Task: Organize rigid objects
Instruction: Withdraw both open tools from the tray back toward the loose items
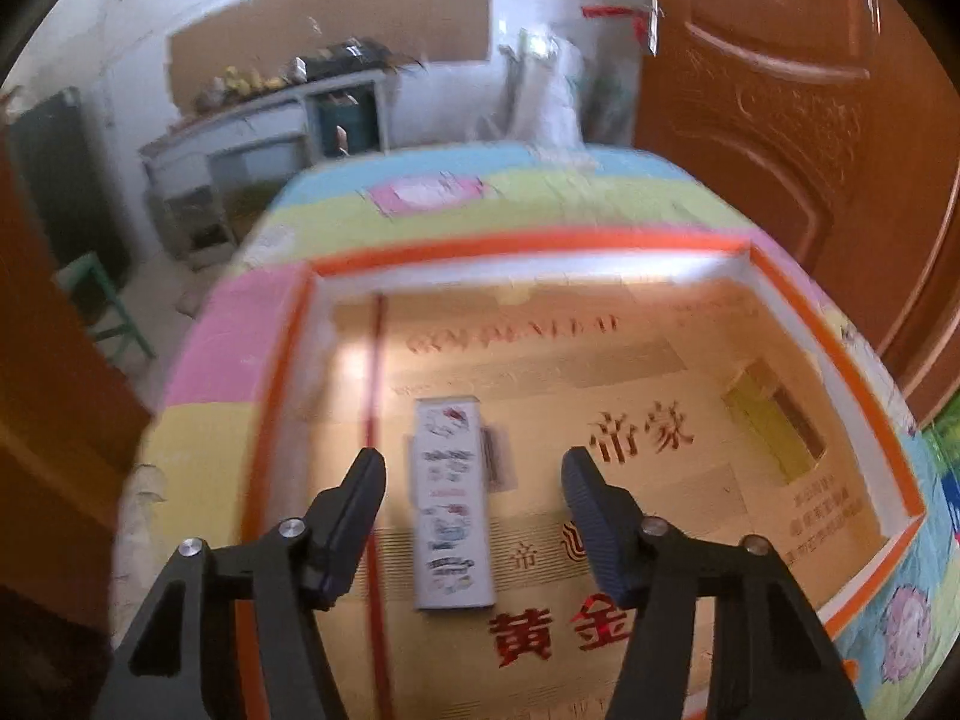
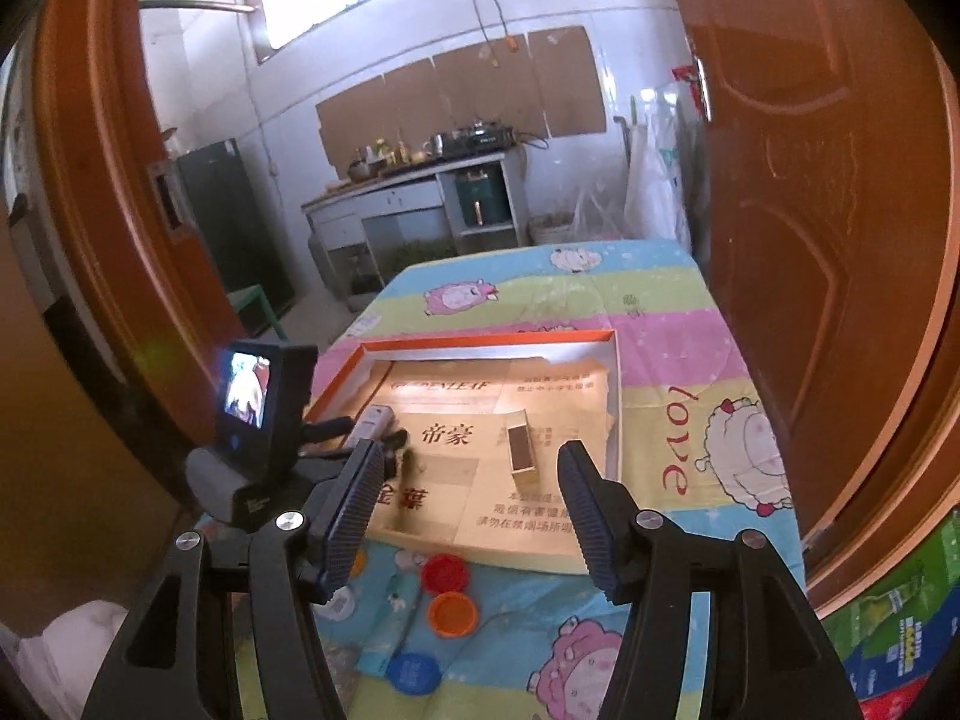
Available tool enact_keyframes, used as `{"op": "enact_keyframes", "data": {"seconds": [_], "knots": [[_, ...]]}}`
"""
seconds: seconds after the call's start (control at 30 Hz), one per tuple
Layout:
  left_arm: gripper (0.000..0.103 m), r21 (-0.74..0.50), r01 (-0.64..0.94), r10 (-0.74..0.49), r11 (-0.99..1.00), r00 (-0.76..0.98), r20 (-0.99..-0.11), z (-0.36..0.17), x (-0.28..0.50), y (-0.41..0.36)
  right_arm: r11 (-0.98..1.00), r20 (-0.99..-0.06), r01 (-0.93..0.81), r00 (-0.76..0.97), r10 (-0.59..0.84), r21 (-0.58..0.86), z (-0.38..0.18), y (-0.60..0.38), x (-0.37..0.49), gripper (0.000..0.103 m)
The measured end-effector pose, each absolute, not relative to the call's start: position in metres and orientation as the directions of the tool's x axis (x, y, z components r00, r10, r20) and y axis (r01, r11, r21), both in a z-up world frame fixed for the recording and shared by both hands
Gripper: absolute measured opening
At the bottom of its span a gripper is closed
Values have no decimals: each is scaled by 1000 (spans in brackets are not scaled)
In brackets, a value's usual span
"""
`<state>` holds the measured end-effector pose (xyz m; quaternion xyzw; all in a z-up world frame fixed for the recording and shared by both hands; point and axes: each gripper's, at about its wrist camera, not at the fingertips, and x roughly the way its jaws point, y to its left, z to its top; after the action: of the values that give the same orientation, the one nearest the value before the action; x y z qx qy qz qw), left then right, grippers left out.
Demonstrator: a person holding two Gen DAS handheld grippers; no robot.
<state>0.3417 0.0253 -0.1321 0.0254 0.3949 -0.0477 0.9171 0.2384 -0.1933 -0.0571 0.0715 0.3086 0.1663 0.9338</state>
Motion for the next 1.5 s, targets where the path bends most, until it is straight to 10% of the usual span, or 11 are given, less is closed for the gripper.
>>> {"op": "enact_keyframes", "data": {"seconds": [0.37, 1.5], "knots": [[75, -13, 161, -145, 987, 847, -512, -54, 262, 32, 909, -544, -292, 731, 412, 296, -69, -177, 203, 62], [74, -113, 80, -130, 990, 831, -541, -61, 70, 50, 931, -631, -311, 688, 358, 189, -120, -141, 85, 62]]}}
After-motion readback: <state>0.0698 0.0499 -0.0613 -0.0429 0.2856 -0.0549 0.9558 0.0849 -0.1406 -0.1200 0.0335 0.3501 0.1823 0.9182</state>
